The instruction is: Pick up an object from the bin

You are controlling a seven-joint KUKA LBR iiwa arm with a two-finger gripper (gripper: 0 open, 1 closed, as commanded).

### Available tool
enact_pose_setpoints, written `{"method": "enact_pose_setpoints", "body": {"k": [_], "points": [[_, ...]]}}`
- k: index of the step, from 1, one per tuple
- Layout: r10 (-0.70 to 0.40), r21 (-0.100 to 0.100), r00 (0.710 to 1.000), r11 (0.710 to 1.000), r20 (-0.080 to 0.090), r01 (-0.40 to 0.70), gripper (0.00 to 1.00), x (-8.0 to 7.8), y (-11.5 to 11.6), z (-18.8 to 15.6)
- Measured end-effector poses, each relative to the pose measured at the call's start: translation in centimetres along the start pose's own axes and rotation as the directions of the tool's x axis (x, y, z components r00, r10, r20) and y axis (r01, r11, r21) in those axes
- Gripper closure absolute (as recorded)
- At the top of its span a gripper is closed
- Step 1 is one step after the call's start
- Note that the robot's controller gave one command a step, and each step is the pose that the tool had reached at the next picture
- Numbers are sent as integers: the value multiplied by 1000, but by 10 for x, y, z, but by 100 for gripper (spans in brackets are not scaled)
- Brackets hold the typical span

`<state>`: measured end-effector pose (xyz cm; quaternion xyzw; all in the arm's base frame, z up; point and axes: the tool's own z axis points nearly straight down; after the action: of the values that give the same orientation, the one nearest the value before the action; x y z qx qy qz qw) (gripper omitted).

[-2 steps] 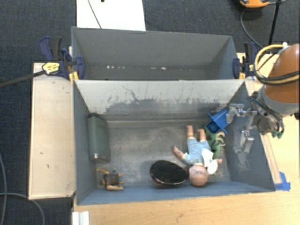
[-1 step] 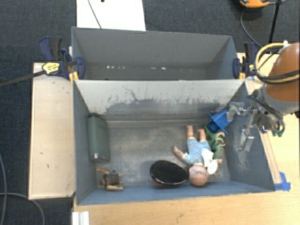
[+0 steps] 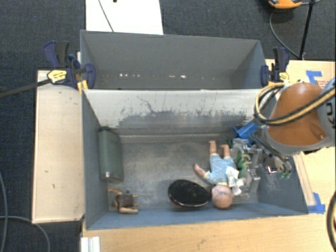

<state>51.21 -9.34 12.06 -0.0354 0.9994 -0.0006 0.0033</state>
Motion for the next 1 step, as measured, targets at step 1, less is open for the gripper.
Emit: {"method": "enact_pose_setpoints", "body": {"k": [1], "points": [[-42,-2,999,999,-7,42,0,11,12,22]]}}
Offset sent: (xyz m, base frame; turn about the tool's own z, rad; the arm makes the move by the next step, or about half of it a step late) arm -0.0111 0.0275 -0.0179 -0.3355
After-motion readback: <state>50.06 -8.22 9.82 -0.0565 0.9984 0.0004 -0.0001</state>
